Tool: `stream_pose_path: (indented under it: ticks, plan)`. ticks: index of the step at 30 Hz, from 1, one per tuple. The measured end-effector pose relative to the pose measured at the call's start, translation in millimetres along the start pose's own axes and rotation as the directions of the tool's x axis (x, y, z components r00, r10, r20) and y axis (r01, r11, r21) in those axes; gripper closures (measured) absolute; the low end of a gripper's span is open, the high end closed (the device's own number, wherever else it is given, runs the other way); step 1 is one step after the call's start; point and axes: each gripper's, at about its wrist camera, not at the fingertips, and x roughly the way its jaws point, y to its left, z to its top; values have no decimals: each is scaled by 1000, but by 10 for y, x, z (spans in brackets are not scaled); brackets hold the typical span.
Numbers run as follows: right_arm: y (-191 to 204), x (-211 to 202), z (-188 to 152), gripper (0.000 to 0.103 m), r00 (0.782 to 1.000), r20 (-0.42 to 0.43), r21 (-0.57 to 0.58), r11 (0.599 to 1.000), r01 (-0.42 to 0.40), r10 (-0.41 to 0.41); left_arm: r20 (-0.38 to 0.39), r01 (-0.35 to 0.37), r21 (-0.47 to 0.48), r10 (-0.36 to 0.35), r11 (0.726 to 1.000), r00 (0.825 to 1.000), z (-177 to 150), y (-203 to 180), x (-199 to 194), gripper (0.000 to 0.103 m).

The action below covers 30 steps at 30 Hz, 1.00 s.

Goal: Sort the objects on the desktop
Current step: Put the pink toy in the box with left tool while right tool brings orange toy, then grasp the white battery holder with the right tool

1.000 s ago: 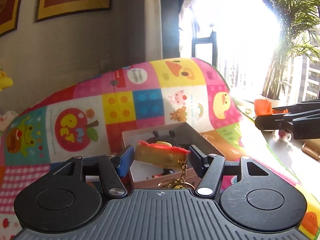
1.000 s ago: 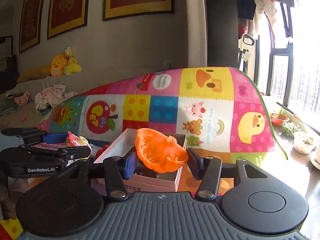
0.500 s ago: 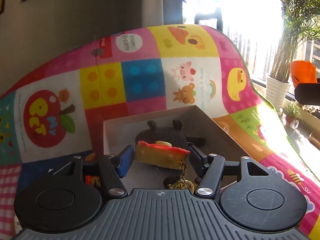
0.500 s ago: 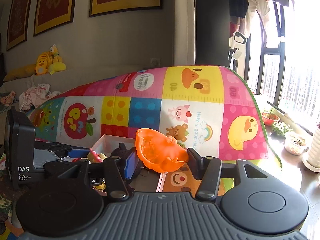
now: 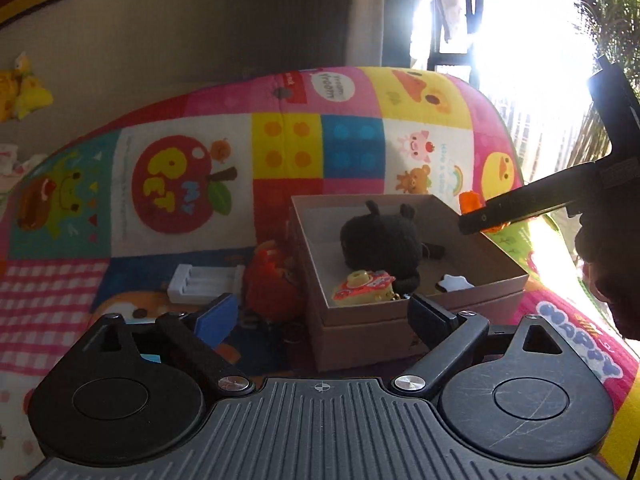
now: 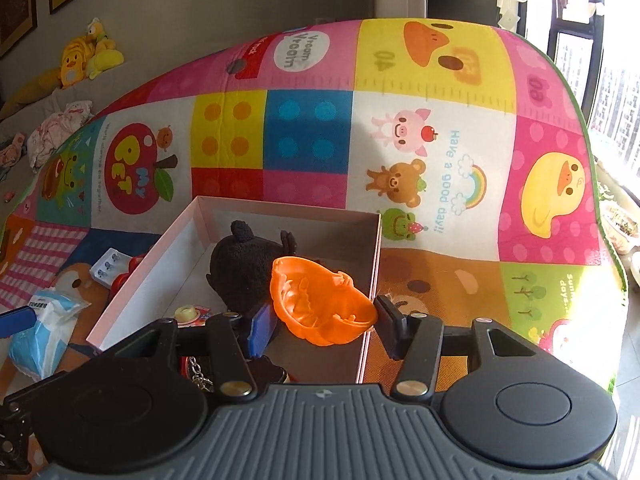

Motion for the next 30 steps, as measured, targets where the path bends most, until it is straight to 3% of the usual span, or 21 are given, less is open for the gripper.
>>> stream_pose_path:
  ticks: [2,6,9,12,17,22,26,30]
  plan:
    - [0,49,21,35,1000,-7,15,1000,8,-8,-16,-25,-48,24,999,1000,-134,107,-89,6]
    - [8,-82,141,34,1000,22,19,1000,21,-21,-55,-81,-149,74,986,996,-384,363,-155,5]
    - [168,-228,286,34,998,55,-21,1000,13,-12,-86,-81,-230,62,970,994,-504,514,-130,5]
    - [459,-259,473,34,998,51,-70,997,-39,42,-78,-74,-244,56,967,995,-536,542,-132,4]
    - [1220,21,803,34,983,-43,-143,973,-181,177,-51,-53,-226,42,973,998,-545,504,-195,2]
    - [1879,493,986,34,954,-165,-182,943,-278,250,-3,-48,-253,49,966,999,-540,556,-306,2]
    - [2233,965,977,32,956,-233,-246,940,-236,179,7,-30,-278,33,960,999,-543,598,-337,1]
    - [2374,1346,913,32,946,-294,-237,948,-212,138,-23,-77,-285,74,955,997,-566,630,-301,1]
